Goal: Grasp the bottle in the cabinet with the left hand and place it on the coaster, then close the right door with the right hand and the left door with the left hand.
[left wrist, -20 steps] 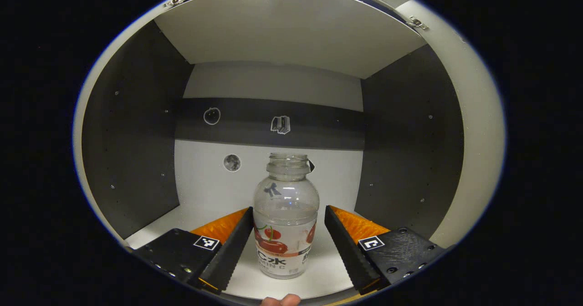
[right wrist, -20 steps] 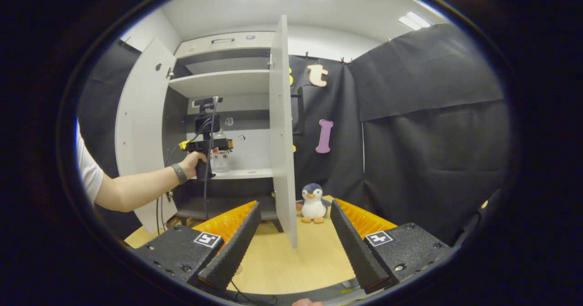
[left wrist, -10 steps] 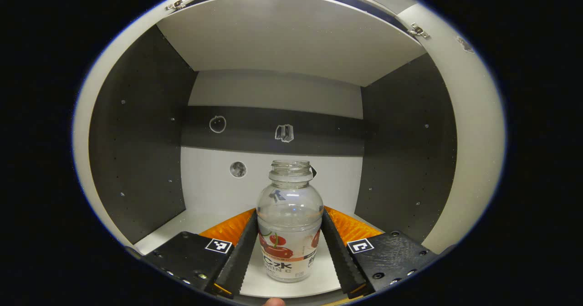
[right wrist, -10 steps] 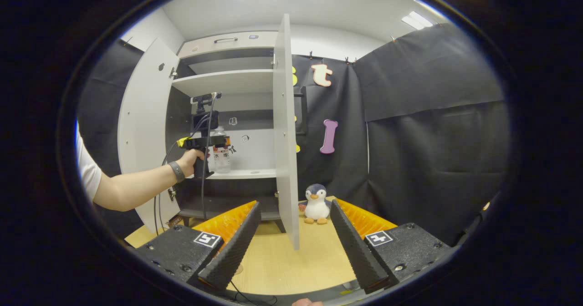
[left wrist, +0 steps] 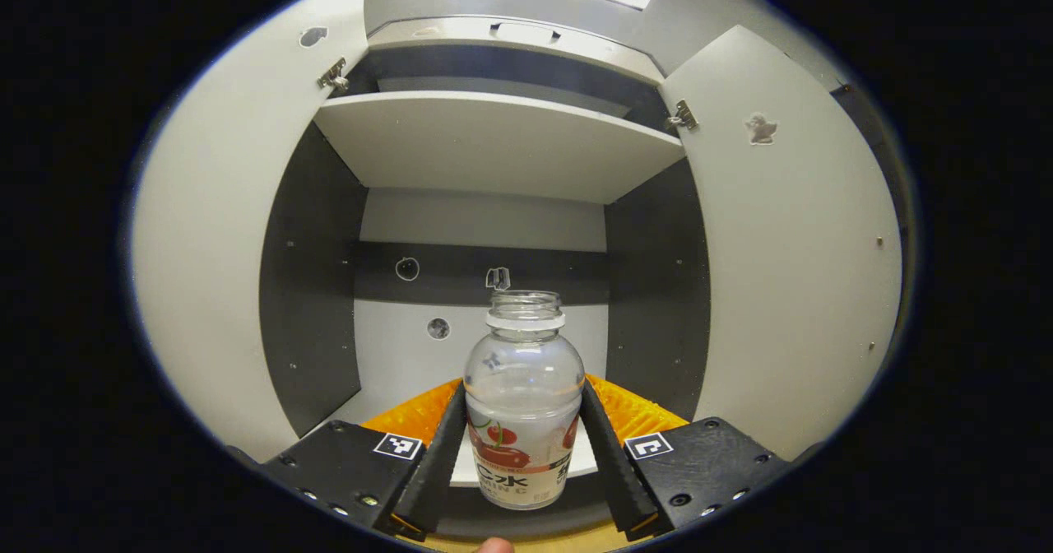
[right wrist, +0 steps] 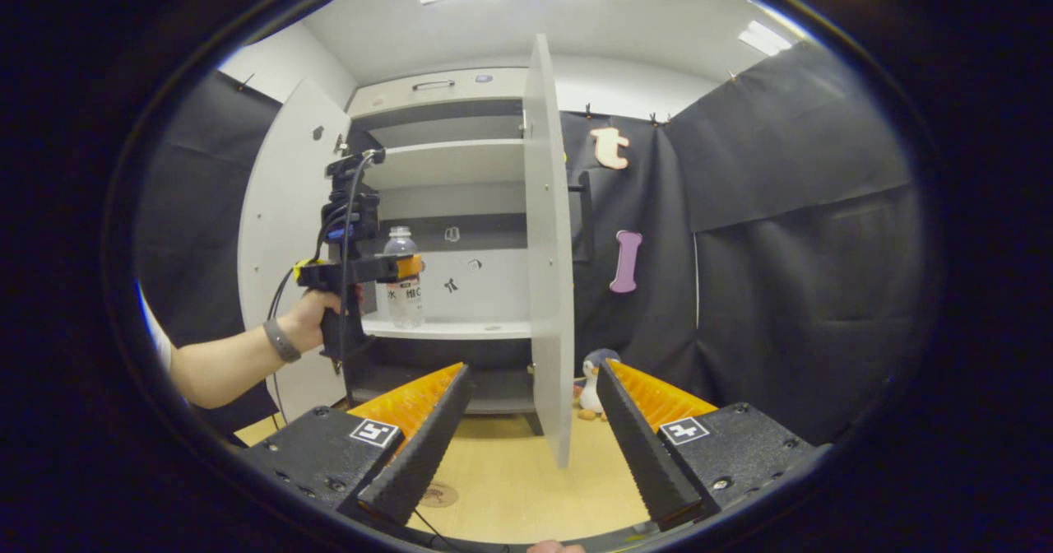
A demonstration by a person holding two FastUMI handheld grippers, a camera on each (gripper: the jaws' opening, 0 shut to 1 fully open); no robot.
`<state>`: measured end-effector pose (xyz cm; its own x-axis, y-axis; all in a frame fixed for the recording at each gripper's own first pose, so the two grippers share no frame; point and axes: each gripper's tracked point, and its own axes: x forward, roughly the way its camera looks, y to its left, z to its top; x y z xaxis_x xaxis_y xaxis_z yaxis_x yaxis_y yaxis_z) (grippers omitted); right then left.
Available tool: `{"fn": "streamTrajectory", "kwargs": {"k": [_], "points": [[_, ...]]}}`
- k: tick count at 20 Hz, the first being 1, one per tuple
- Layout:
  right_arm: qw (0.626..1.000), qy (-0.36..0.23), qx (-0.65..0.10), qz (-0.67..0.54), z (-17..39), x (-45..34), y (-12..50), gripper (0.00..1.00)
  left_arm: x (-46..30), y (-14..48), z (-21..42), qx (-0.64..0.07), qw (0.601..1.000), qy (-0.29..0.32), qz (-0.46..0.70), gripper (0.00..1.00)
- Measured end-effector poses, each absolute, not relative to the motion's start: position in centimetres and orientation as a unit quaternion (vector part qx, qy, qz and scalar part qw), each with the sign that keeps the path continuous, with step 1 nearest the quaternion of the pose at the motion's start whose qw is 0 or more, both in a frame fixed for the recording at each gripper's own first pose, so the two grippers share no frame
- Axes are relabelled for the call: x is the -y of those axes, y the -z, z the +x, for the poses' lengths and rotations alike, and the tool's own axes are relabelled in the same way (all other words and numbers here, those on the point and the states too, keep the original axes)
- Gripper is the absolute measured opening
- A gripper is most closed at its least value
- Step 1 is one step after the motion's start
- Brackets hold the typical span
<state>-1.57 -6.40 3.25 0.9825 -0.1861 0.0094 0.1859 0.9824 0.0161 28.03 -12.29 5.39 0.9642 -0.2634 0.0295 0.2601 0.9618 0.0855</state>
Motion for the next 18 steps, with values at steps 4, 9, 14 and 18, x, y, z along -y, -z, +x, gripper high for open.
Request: {"fn": "streamTrajectory", "kwargs": {"k": [4,9,14,18], "points": [[0.998,0.069,0.015,0.001,-1.9,5.5,-4.1,1.00,11.7,0.0,21.7,0.000,0.992,0.129,0.010,0.74],[0.998,0.062,0.009,-0.006,-2.6,5.9,-4.6,1.00,10.9,8.9,16.7,-0.029,0.994,0.100,0.020,0.75],[0.998,0.052,0.004,-0.029,-2.6,5.7,-5.4,1.00,11.1,17.6,12.5,-0.053,0.996,0.071,0.023,0.74],[0.998,0.049,-0.020,-0.040,-2.8,5.7,-4.8,1.00,11.4,21.9,10.6,-0.062,0.995,0.059,0.041,0.74]]}}
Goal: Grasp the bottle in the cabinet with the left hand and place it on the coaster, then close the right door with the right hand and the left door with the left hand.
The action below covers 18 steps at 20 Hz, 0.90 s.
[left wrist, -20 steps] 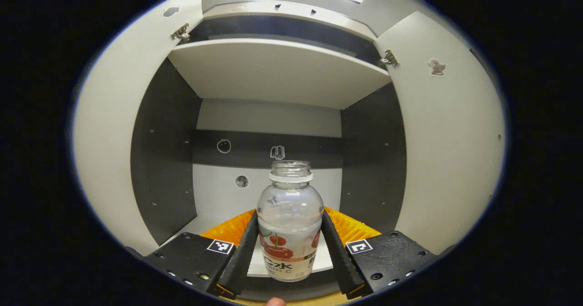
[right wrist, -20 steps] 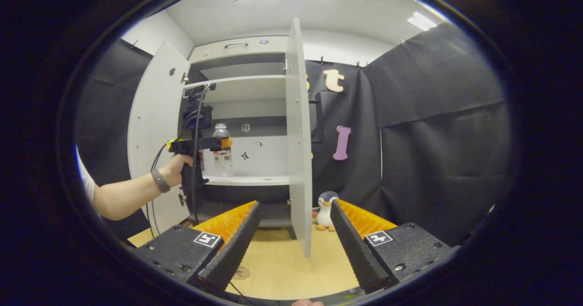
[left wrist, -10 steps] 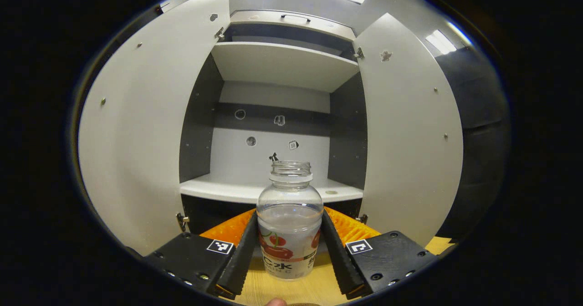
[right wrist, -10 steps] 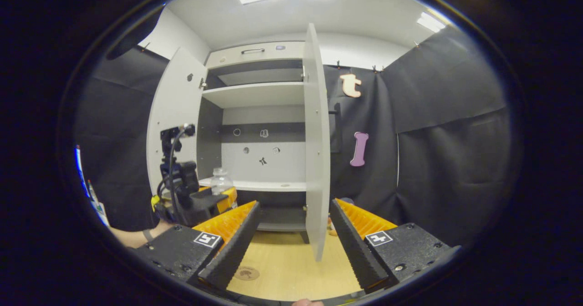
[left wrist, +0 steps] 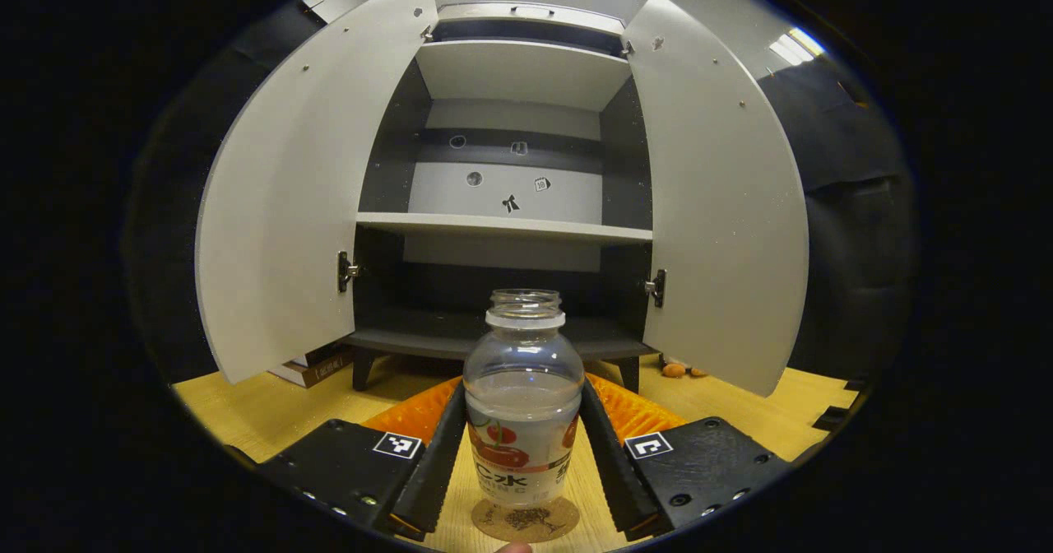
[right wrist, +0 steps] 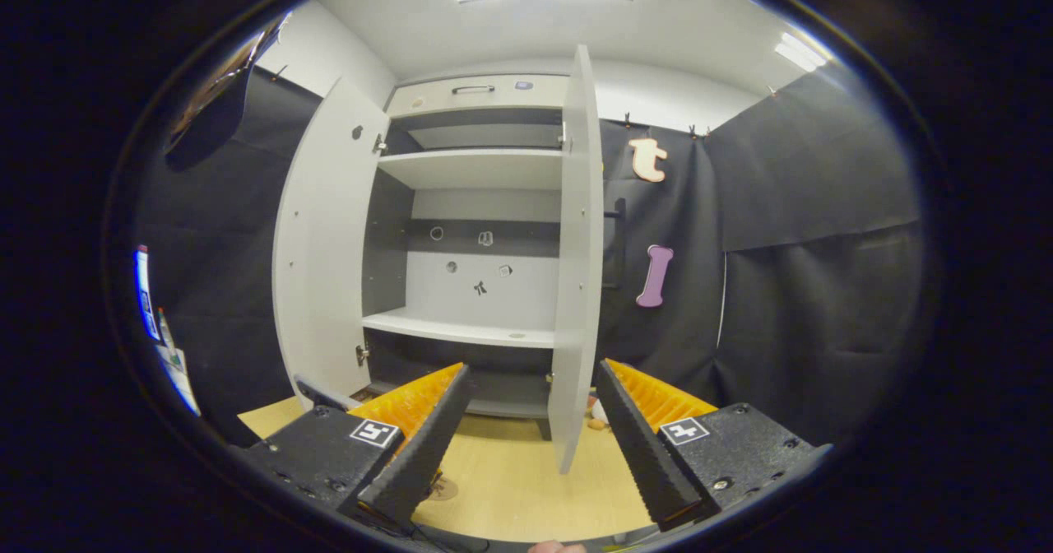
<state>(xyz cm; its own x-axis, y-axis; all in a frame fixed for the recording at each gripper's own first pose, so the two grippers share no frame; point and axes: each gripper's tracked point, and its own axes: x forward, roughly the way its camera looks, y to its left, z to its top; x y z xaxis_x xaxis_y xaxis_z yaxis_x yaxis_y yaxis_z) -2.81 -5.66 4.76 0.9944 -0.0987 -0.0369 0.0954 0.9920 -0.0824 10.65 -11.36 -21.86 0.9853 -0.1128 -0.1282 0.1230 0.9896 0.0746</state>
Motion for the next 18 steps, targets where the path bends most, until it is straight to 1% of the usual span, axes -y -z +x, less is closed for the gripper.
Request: {"fn": "streamTrajectory", "kwargs": {"k": [4,6,8,9,11,14,18], "points": [[0.997,0.048,-0.044,-0.031,-3.0,6.0,-3.9,1.00,11.8,24.0,9.3,-0.060,0.995,0.063,0.053,0.75],[0.997,0.048,-0.048,-0.031,-3.2,6.0,-4.0,1.00,12.0,24.0,9.0,-0.046,0.996,0.062,0.043,0.74],[0.997,0.047,-0.048,-0.038,-3.3,6.1,-4.1,1.00,11.7,24.4,8.8,-0.046,0.997,0.053,0.042,0.74],[0.997,0.047,-0.048,-0.041,-3.4,6.1,-4.1,0.99,11.6,24.2,9.0,-0.039,0.997,0.048,0.041,0.75],[0.997,0.045,-0.050,-0.040,-3.4,6.0,-4.0,1.00,11.6,24.3,9.0,-0.042,0.997,0.045,0.043,0.75],[0.997,0.041,-0.051,-0.036,-3.4,5.8,-3.8,0.99,11.6,24.3,9.0,-0.044,0.997,0.048,0.044,0.76],[0.997,0.038,-0.051,-0.038,-3.3,5.7,-3.7,1.00,11.7,25.0,8.8,-0.059,0.996,0.054,0.046,0.80]]}}
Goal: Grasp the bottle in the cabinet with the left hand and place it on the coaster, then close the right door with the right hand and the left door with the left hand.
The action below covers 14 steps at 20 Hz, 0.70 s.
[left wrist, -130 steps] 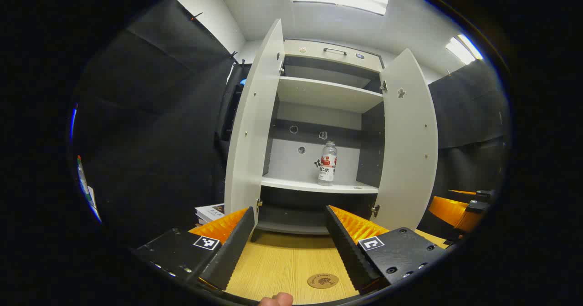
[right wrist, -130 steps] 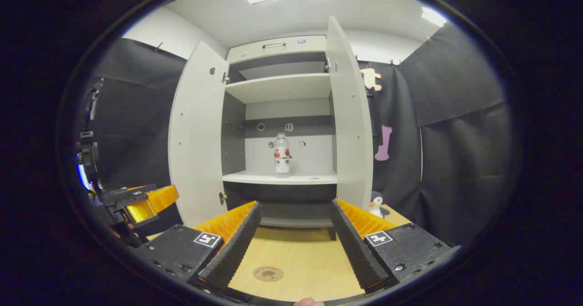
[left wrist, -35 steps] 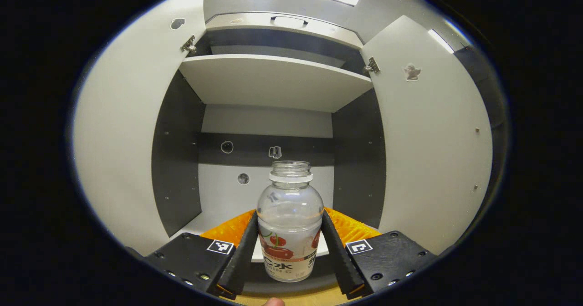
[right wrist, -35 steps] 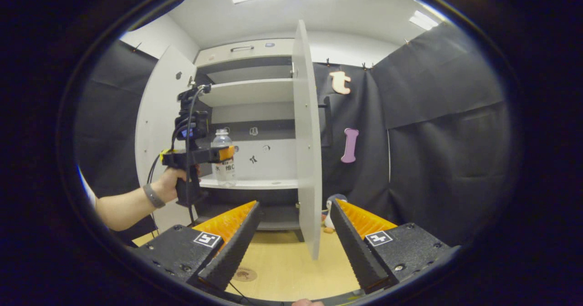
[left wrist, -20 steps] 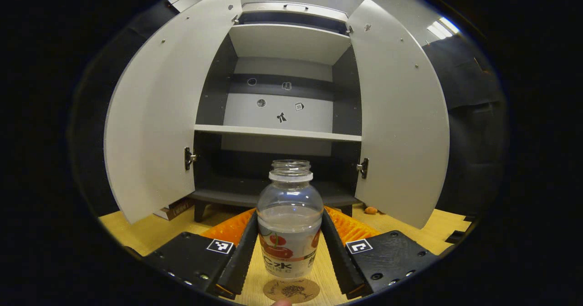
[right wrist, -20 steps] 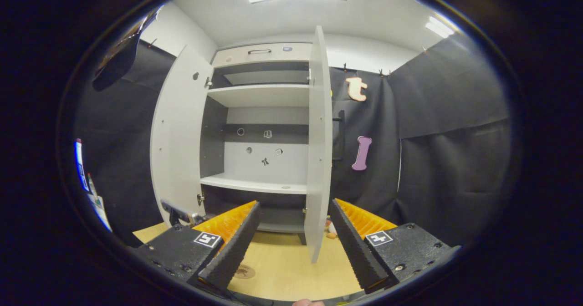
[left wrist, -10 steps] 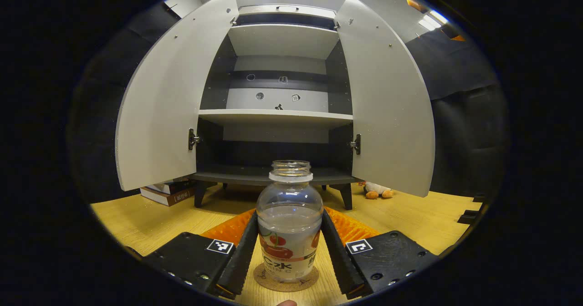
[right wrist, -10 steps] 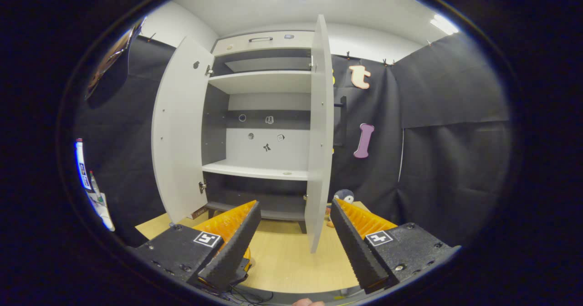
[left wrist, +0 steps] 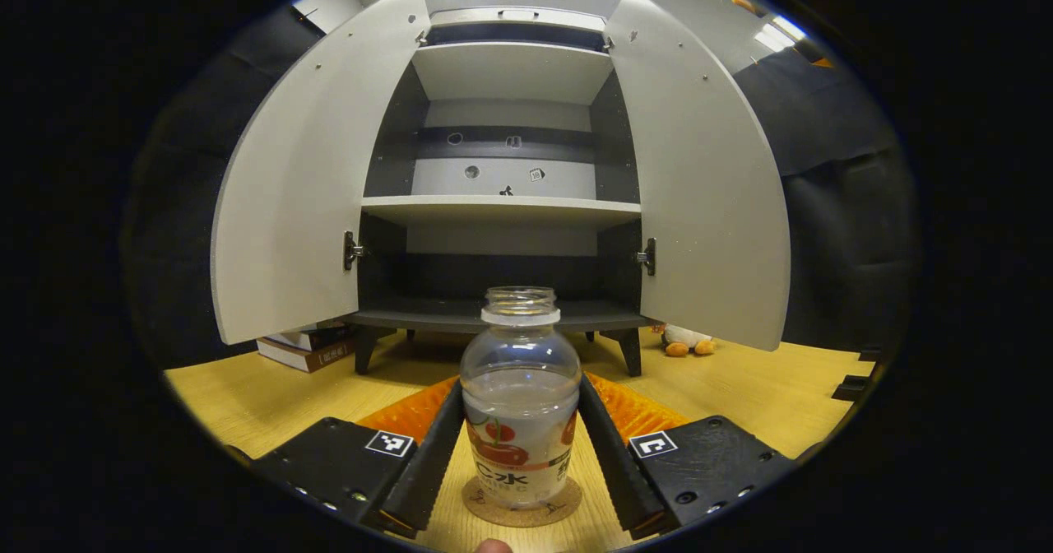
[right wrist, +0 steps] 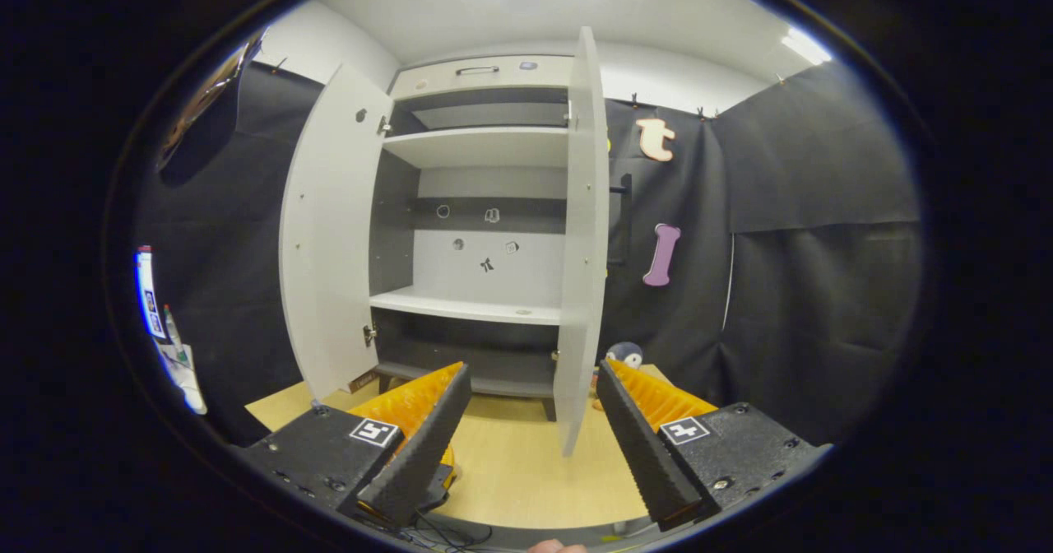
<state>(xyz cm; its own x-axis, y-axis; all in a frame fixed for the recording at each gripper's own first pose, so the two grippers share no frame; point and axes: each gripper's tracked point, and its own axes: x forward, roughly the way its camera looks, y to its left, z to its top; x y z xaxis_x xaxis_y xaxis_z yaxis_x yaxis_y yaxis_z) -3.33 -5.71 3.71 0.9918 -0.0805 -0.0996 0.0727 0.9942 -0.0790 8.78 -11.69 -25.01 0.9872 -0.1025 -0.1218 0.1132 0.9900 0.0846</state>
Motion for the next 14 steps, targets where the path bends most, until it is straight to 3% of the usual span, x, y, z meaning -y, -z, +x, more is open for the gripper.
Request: {"fn": "streamTrajectory", "kwargs": {"k": [5,14], "points": [[0.997,0.034,-0.058,-0.026,-3.3,5.7,-2.9,1.00,11.2,25.0,8.5,-0.078,0.994,0.053,0.048,0.97],[0.998,0.031,-0.052,-0.025,-3.1,5.7,-2.1,1.00,10.1,13.3,7.0,0.002,0.998,0.064,0.004,0.95]]}}
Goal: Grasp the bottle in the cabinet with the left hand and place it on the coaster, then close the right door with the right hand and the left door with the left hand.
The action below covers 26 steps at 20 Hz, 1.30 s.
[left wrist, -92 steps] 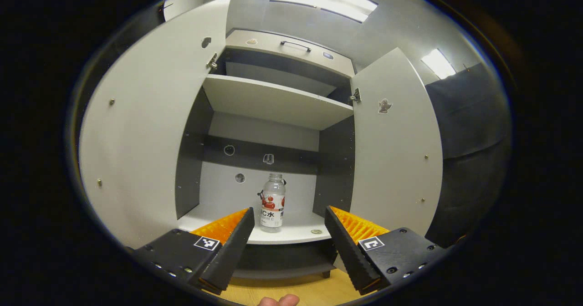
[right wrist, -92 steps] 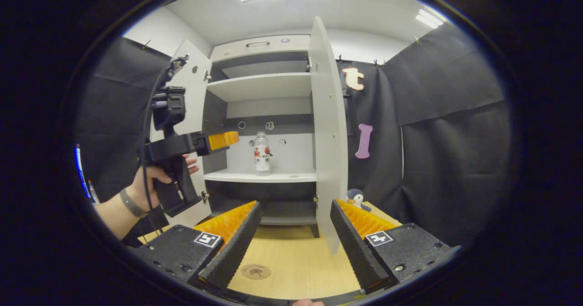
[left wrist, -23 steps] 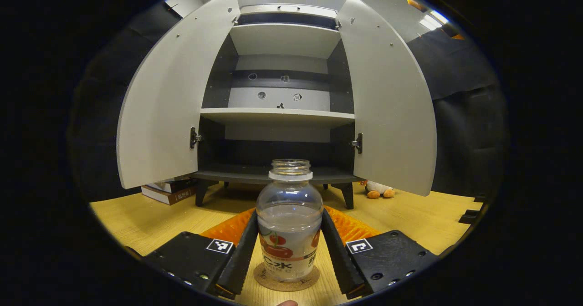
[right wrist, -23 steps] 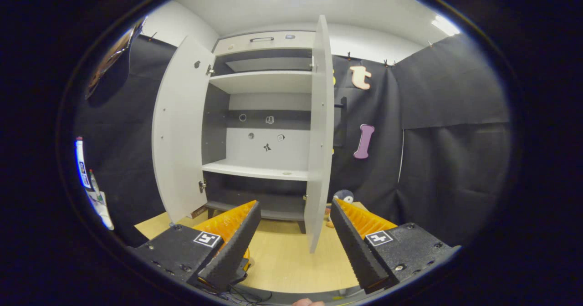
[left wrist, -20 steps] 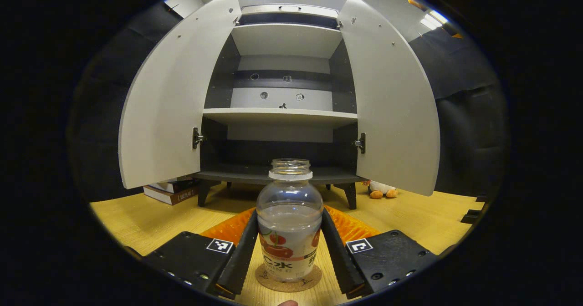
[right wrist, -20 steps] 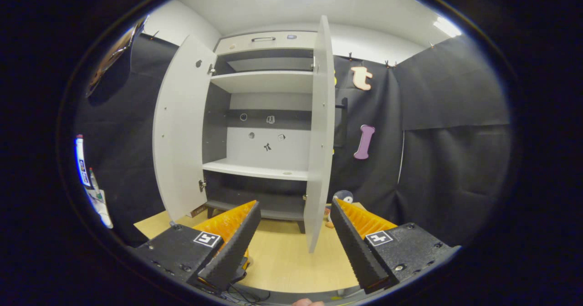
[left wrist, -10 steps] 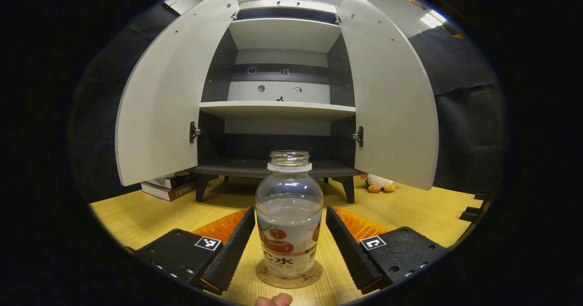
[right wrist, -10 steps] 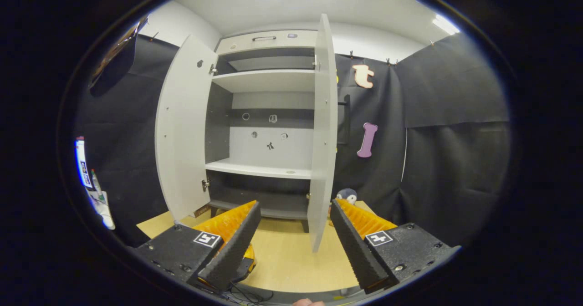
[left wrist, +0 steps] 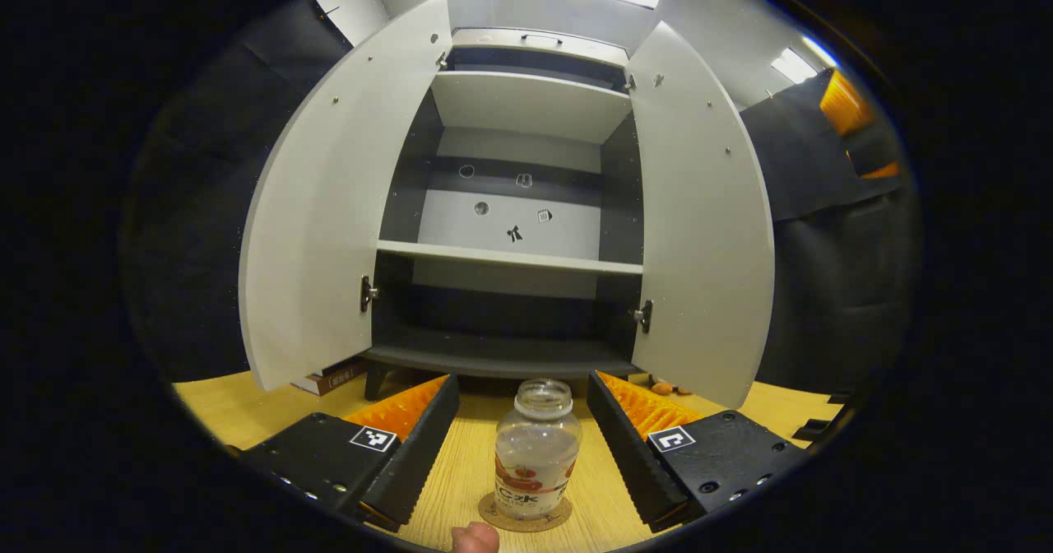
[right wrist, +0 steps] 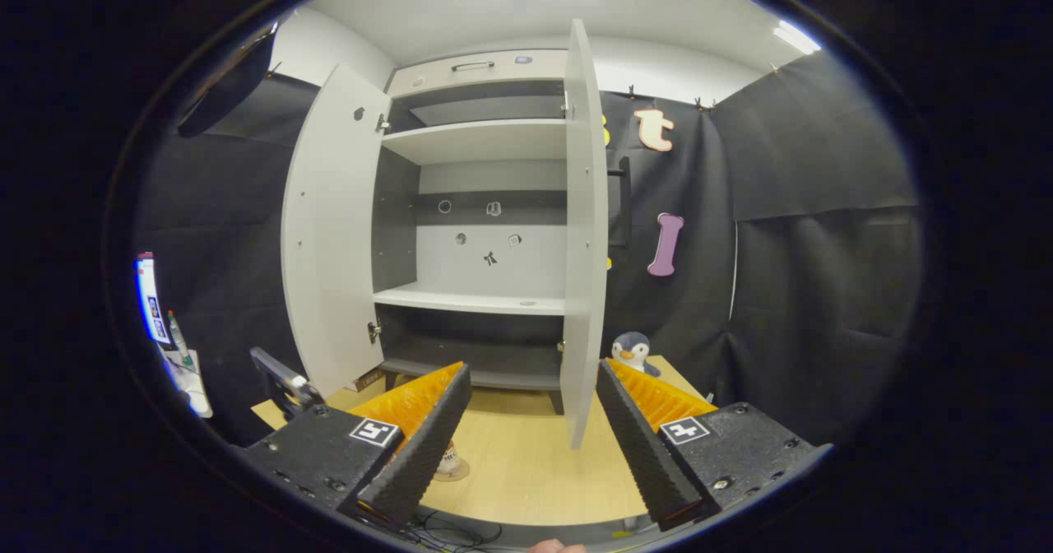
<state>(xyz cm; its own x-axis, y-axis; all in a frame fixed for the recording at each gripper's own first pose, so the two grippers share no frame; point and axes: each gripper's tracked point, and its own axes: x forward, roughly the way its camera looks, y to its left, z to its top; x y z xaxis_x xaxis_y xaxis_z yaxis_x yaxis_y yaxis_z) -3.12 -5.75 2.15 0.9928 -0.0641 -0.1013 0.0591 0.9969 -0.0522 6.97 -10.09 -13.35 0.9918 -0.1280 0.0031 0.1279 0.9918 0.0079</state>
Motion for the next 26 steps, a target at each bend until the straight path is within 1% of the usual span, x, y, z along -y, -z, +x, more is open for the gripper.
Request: {"fn": "streamTrajectory", "kwargs": {"k": [4,7,8,9,10,11,12,13,15,18,19,20,21,23,24,25,26], "points": [[0.999,0.019,-0.035,-0.011,-2.3,4.7,-2.4,1.00,9.1,6.2,6.7,0.031,0.997,0.074,-0.005,0.95],[1.000,0.012,-0.006,0.011,-1.3,3.9,-3.2,1.00,8.0,2.6,6.2,0.026,0.997,0.073,-0.009,0.95],[1.000,0.010,0.001,0.019,-1.0,3.7,-3.3,1.00,7.6,1.8,6.0,0.021,0.997,0.071,-0.009,0.99],[1.000,0.006,0.005,0.027,-0.8,3.6,-3.2,1.00,7.2,1.4,5.6,0.013,0.997,0.070,-0.008,0.95],[0.999,0.004,0.009,0.033,-0.6,3.6,-3.2,1.00,6.9,1.1,5.3,0.005,0.998,0.069,-0.004,0.95],[0.999,0.001,0.012,0.039,-0.5,3.6,-3.2,1.00,6.3,0.9,4.9,-0.001,0.998,0.066,0.000,0.99],[0.999,-0.001,0.015,0.044,-0.4,3.7,-3.2,1.00,5.8,0.8,4.4,-0.004,0.998,0.064,0.002,1.00],[0.999,-0.004,0.015,0.048,-0.4,3.7,-3.0,1.00,5.4,0.8,4.0,-0.008,0.998,0.062,0.004,0.95],[0.998,-0.011,0.018,0.053,-0.2,3.9,-3.2,1.00,4.8,1.3,3.1,-0.020,0.998,0.058,0.008,0.95],[0.998,0.007,0.038,0.050,0.2,6.8,-6.0,1.00,4.2,1.8,1.9,-0.031,0.999,0.043,-0.005,0.95],[0.997,0.016,0.049,0.053,0.5,8.2,-7.5,0.98,4.0,2.1,1.7,-0.036,0.999,0.038,-0.010,0.95],[0.996,0.032,0.057,0.052,0.9,10.2,-8.9,0.98,3.6,2.3,1.6,-0.041,0.999,0.030,-0.009,0.99],[0.996,0.049,0.062,0.048,1.7,12.3,-10.2,0.98,3.2,2.4,1.5,-0.042,0.999,0.023,-0.007,0.95],[0.995,0.074,0.055,0.039,3.4,16.0,-11.9,0.97,2.7,2.3,1.3,-0.035,0.999,0.015,0.003,0.95],[0.994,0.085,0.048,0.041,4.4,17.6,-12.4,1.00,2.6,2.3,1.1,-0.032,0.999,0.015,0.008,0.95],[0.994,0.093,0.045,0.046,5.3,19.0,-13.0,0.96,2.6,2.5,0.9,-0.032,0.999,0.017,0.013,0.95],[0.993,0.099,0.047,0.054,6.3,20.1,-13.7,0.95,2.5,2.8,0.7,-0.034,0.999,0.018,0.015,0.95]]}}
